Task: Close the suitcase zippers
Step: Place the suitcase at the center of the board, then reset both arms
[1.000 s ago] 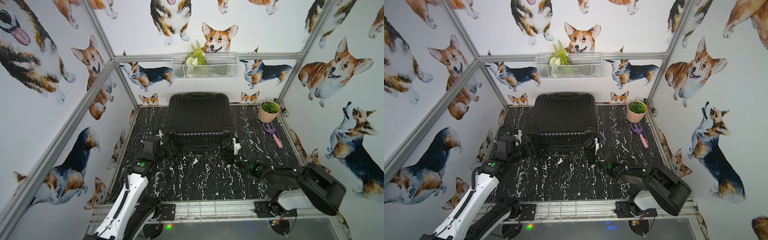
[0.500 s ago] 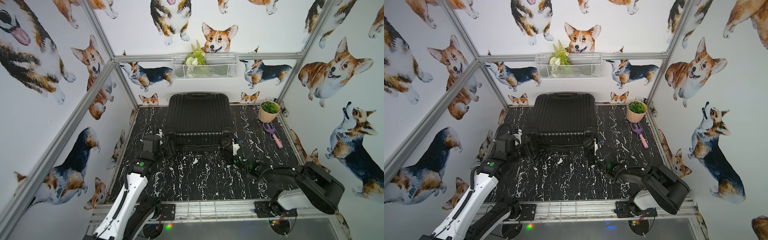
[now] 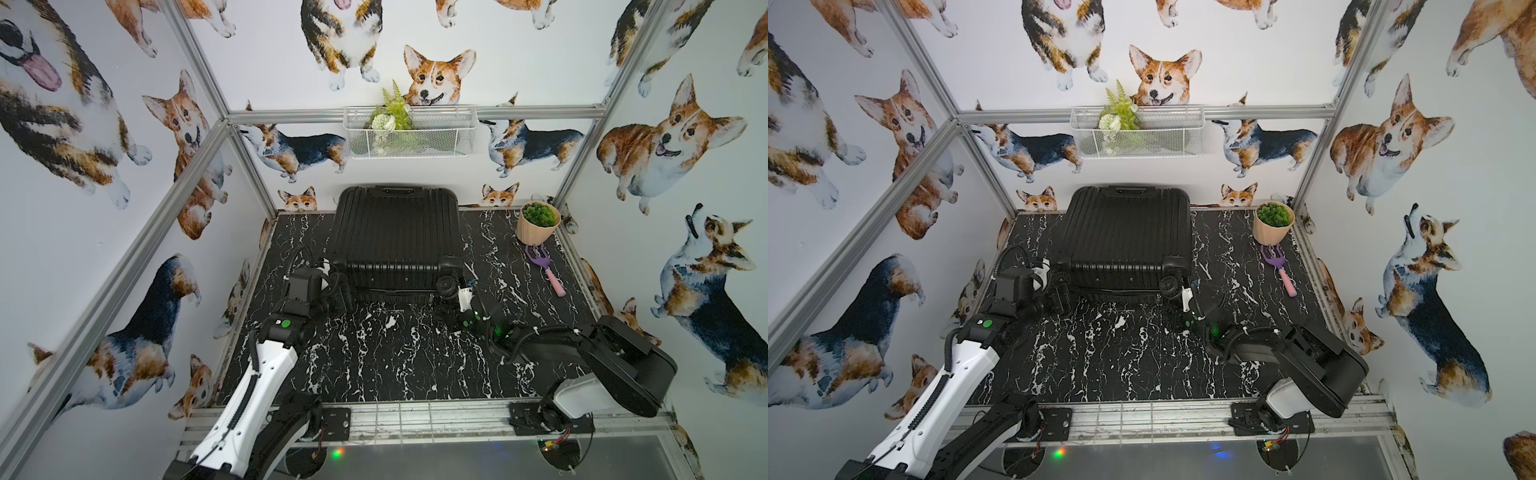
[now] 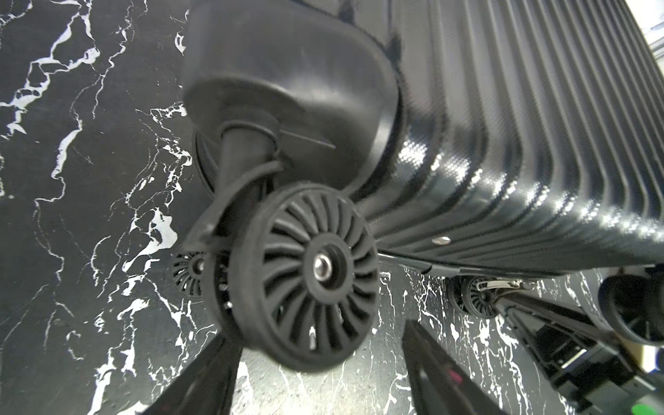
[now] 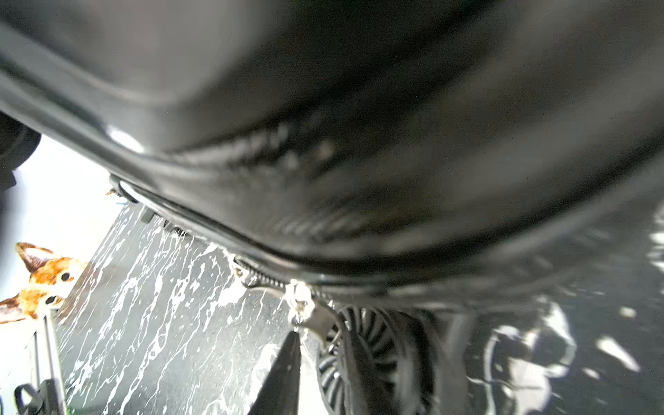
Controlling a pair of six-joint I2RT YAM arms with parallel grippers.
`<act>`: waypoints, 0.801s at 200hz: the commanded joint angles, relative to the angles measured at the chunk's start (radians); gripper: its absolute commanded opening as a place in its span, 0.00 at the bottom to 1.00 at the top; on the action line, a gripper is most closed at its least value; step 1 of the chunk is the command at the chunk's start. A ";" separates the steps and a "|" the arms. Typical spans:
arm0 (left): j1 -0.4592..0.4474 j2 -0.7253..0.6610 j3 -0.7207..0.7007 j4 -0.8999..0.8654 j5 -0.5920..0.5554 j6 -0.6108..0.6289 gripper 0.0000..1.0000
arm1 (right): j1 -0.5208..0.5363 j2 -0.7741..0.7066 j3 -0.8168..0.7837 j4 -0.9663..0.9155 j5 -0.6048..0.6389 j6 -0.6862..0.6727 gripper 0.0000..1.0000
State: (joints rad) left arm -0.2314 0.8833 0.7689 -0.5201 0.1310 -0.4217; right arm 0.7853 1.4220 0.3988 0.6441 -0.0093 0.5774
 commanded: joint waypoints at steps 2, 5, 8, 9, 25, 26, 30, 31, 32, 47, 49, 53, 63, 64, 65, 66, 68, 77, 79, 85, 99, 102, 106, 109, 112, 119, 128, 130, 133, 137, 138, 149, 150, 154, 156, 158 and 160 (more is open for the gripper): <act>-0.002 -0.009 0.033 0.001 -0.041 0.052 0.74 | -0.001 -0.062 -0.018 -0.040 0.134 -0.024 0.28; -0.002 -0.008 0.037 -0.004 -0.047 0.057 0.74 | -0.001 -0.072 -0.021 -0.050 0.150 -0.024 0.29; -0.002 -0.009 0.041 -0.008 -0.053 0.061 0.75 | -0.001 -0.081 -0.024 -0.057 0.163 -0.025 0.29; -0.002 -0.010 0.042 -0.010 -0.055 0.063 0.75 | -0.001 -0.085 -0.025 -0.061 0.169 -0.025 0.29; -0.002 -0.012 0.063 -0.029 -0.095 0.085 0.75 | -0.003 -0.138 -0.033 -0.122 0.251 -0.028 0.32; -0.002 -0.011 0.063 -0.031 -0.099 0.085 0.75 | -0.002 -0.140 -0.033 -0.126 0.255 -0.028 0.33; -0.002 -0.013 0.068 -0.033 -0.106 0.090 0.75 | -0.002 -0.154 -0.034 -0.146 0.275 -0.030 0.33; -0.002 -0.013 0.071 -0.034 -0.109 0.091 0.75 | -0.002 -0.158 -0.034 -0.149 0.279 -0.031 0.33; -0.002 -0.013 0.072 -0.034 -0.112 0.092 0.75 | -0.002 -0.161 -0.034 -0.155 0.285 -0.032 0.33; -0.002 -0.018 0.075 -0.041 -0.152 0.104 0.75 | -0.004 -0.212 -0.032 -0.217 0.354 -0.050 0.34; -0.002 -0.019 0.075 -0.041 -0.156 0.106 0.75 | -0.004 -0.217 -0.032 -0.226 0.365 -0.053 0.34; -0.002 -0.021 0.107 -0.041 -0.167 0.111 0.75 | -0.004 -0.231 -0.032 -0.239 0.382 -0.060 0.35; -0.002 -0.024 0.120 -0.038 -0.192 0.121 0.75 | -0.007 -0.266 -0.032 -0.269 0.420 -0.079 0.36; -0.001 -0.024 0.120 -0.039 -0.197 0.122 0.75 | -0.007 -0.269 -0.031 -0.272 0.425 -0.081 0.36; -0.001 -0.025 0.121 -0.039 -0.200 0.123 0.75 | -0.007 -0.273 -0.031 -0.275 0.429 -0.084 0.36; -0.002 -0.025 0.121 -0.038 -0.203 0.124 0.75 | -0.007 -0.277 -0.031 -0.278 0.432 -0.086 0.36; -0.002 -0.026 0.123 -0.037 -0.213 0.125 0.75 | -0.008 -0.283 -0.031 -0.284 0.439 -0.091 0.36; -0.001 -0.027 0.132 -0.035 -0.251 0.129 0.75 | -0.008 -0.319 -0.029 -0.308 0.476 -0.113 0.37; -0.001 -0.027 0.133 -0.034 -0.260 0.129 0.75 | -0.009 -0.331 -0.029 -0.312 0.482 -0.119 0.37; -0.001 -0.027 0.139 -0.033 -0.289 0.129 0.75 | -0.010 -0.349 -0.028 -0.326 0.508 -0.136 0.37; -0.001 -0.026 0.151 -0.020 -0.356 0.129 0.76 | -0.014 -0.390 -0.020 -0.357 0.563 -0.181 0.37; -0.002 -0.026 0.153 -0.017 -0.376 0.126 0.76 | -0.015 -0.398 -0.018 -0.366 0.577 -0.192 0.38; -0.002 -0.025 0.156 -0.011 -0.392 0.123 0.76 | -0.016 -0.408 -0.013 -0.375 0.593 -0.207 0.38; -0.002 -0.025 0.157 -0.006 -0.411 0.122 0.76 | -0.017 -0.414 -0.008 -0.381 0.604 -0.219 0.38; -0.002 -0.023 0.158 0.000 -0.429 0.119 0.76 | -0.019 -0.420 -0.006 -0.384 0.613 -0.231 0.38; -0.002 -0.020 0.158 0.016 -0.471 0.116 0.76 | -0.025 -0.432 0.002 -0.389 0.629 -0.263 0.39; -0.002 -0.011 0.151 0.045 -0.525 0.113 0.76 | -0.033 -0.443 0.014 -0.395 0.651 -0.302 0.39; -0.001 -0.010 0.149 0.052 -0.536 0.115 0.76 | -0.035 -0.445 0.018 -0.397 0.655 -0.309 0.39; 0.000 -0.006 0.147 0.063 -0.555 0.118 0.76 | -0.039 -0.447 0.023 -0.404 0.663 -0.321 0.39; 0.000 -0.001 0.144 0.076 -0.580 0.120 0.76 | -0.043 -0.451 0.033 -0.412 0.673 -0.335 0.39; 0.000 0.001 0.143 0.080 -0.586 0.121 0.76 | -0.044 -0.451 0.035 -0.413 0.675 -0.339 0.39; 0.002 0.018 0.134 0.119 -0.650 0.128 0.76 | -0.061 -0.454 0.059 -0.431 0.697 -0.376 0.40; 0.002 0.019 0.133 0.122 -0.654 0.129 0.76 | -0.064 -0.455 0.060 -0.432 0.698 -0.379 0.40; 0.005 0.026 0.132 0.133 -0.673 0.131 0.76 | -0.071 -0.455 0.068 -0.434 0.705 -0.392 0.40; 0.006 0.029 0.132 0.138 -0.681 0.132 0.76 | -0.076 -0.457 0.072 -0.435 0.708 -0.398 0.40; 0.007 0.032 0.130 0.145 -0.688 0.134 0.76 | -0.082 -0.456 0.074 -0.434 0.709 -0.406 0.41; 0.009 0.035 0.129 0.150 -0.694 0.135 0.76 | -0.086 -0.456 0.077 -0.434 0.711 -0.414 0.40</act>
State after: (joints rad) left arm -0.2310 0.8944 0.9073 -0.4767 -0.3794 -0.3027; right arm 0.7311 0.9733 0.4385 0.2543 0.6102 0.2928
